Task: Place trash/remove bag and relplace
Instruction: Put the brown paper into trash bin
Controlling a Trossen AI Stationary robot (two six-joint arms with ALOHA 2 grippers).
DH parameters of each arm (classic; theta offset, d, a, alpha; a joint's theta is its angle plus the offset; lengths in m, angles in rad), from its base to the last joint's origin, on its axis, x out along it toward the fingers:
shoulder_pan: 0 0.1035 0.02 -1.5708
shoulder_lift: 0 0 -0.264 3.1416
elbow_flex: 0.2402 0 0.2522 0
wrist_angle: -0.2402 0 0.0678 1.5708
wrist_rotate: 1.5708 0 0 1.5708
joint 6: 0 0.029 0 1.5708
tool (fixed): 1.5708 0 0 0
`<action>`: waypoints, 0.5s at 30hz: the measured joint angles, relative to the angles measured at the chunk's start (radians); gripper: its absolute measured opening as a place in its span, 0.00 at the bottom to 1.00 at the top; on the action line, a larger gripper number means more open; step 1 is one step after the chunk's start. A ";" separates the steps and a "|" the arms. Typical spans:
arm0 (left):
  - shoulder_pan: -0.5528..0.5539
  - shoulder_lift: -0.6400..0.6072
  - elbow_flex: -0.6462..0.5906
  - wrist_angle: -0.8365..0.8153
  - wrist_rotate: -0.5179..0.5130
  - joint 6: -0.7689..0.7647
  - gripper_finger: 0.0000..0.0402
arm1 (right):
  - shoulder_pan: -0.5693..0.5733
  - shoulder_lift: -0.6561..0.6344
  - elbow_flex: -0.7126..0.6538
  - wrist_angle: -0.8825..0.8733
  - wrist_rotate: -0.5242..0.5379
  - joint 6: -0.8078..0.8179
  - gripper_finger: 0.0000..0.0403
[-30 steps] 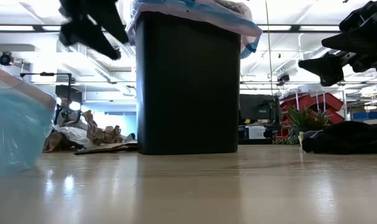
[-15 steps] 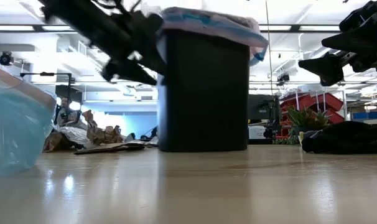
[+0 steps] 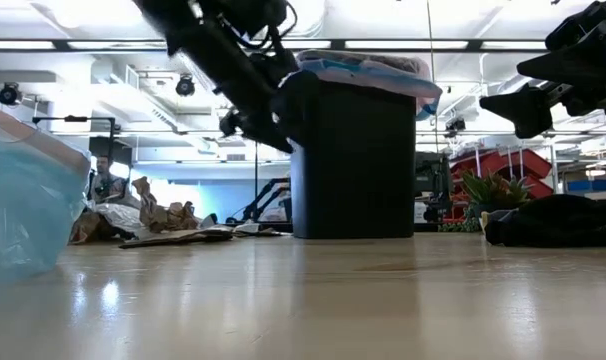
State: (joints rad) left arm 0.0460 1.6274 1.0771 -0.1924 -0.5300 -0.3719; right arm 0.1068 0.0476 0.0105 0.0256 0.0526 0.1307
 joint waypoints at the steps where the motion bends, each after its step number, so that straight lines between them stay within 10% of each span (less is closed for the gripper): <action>1: -0.001 -0.007 0.027 -0.104 0.005 -0.002 0.57 | 0.000 0.000 0.000 0.000 0.000 0.000 0.84; 8: 0.049 -0.058 0.134 -0.824 0.017 -0.230 0.61 | 0.000 0.000 0.000 0.000 0.000 0.000 0.84; 15: 0.194 -0.151 0.031 -0.895 0.018 -0.348 0.55 | 0.000 0.000 0.000 0.000 0.000 0.000 0.84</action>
State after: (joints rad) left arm 0.2397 1.4763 1.1077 -1.0871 -0.5125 -0.7199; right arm 0.1067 0.0479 0.0105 0.0255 0.0528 0.1307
